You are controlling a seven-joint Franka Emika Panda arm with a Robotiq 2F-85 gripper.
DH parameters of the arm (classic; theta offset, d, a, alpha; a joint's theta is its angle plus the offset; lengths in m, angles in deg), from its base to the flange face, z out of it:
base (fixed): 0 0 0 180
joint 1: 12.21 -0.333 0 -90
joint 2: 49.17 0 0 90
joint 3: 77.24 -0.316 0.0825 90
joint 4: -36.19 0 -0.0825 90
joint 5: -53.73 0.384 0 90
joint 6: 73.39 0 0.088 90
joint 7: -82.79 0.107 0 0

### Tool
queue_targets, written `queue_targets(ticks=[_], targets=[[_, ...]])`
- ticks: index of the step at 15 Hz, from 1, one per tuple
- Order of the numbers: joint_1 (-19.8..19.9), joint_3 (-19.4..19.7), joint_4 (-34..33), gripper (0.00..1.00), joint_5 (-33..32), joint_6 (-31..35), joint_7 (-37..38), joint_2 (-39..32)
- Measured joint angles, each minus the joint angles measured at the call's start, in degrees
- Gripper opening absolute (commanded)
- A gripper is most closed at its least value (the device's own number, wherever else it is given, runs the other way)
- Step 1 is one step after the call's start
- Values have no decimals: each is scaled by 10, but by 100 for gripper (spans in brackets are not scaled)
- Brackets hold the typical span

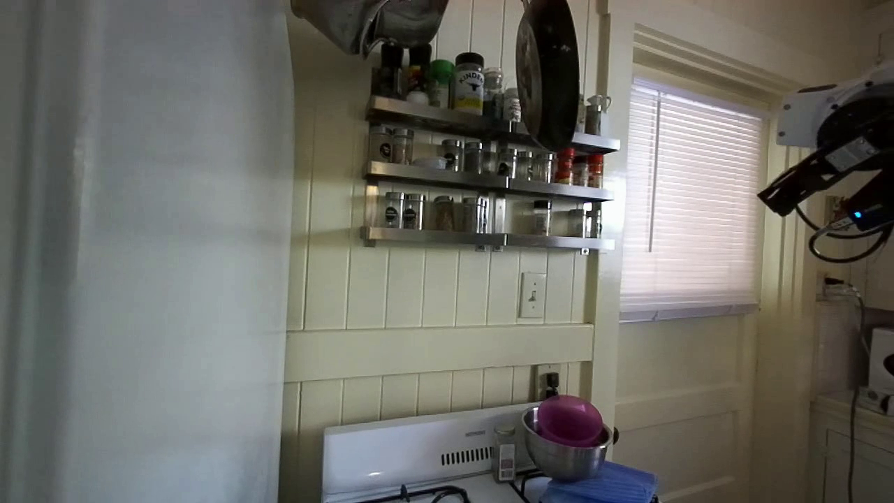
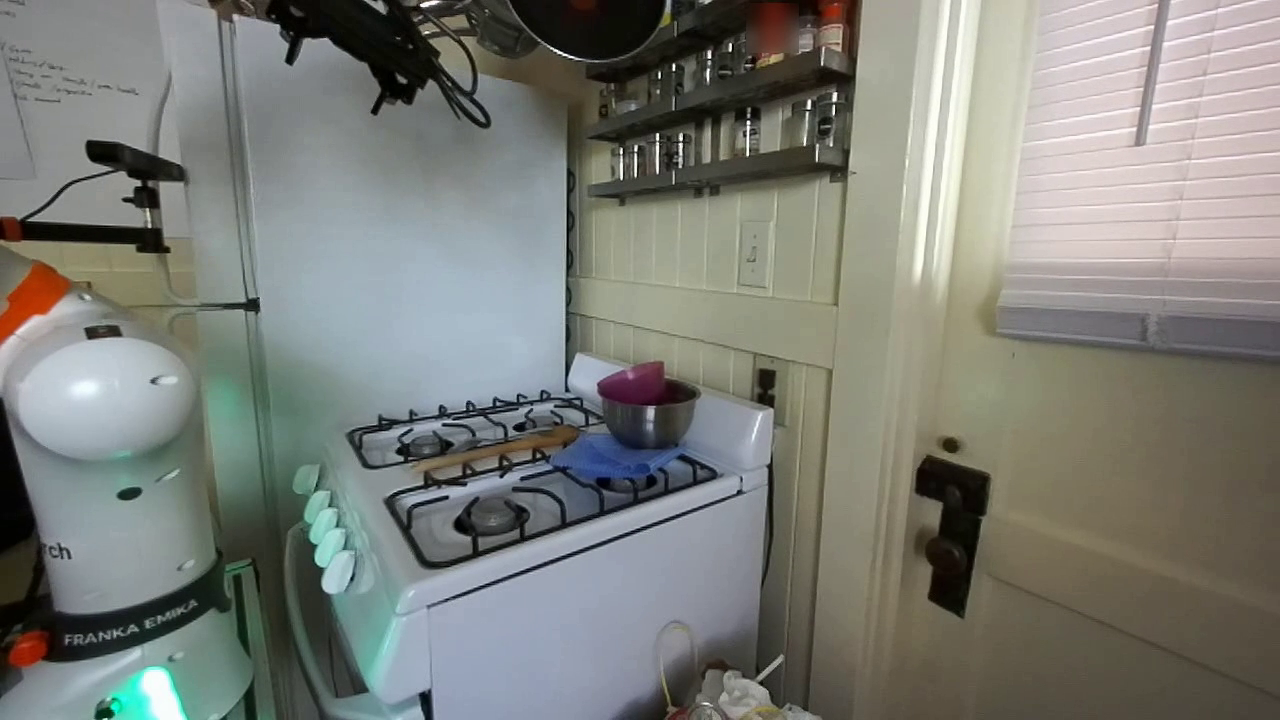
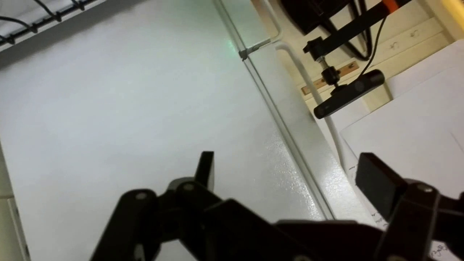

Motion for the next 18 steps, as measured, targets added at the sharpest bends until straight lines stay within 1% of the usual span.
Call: queue_targets(ticks=[3, 5, 9, 10, 14, 15, 18], targets=[[0, -5, -53, 100, -13, -84, -9, -60], [14, -12, -63, 100, -7, -93, -15, -75], [33, -21, -63, 100, -6, -93, -20, -76], [38, -24, -64, 100, -10, -108, -20, -78], [52, -46, -65, 100, -33, -217, -9, -84], [38, -43, -60, 100, -42, -227, 5, -81], [-81, -4, -31, 100, -81, -227, 82, -59]])
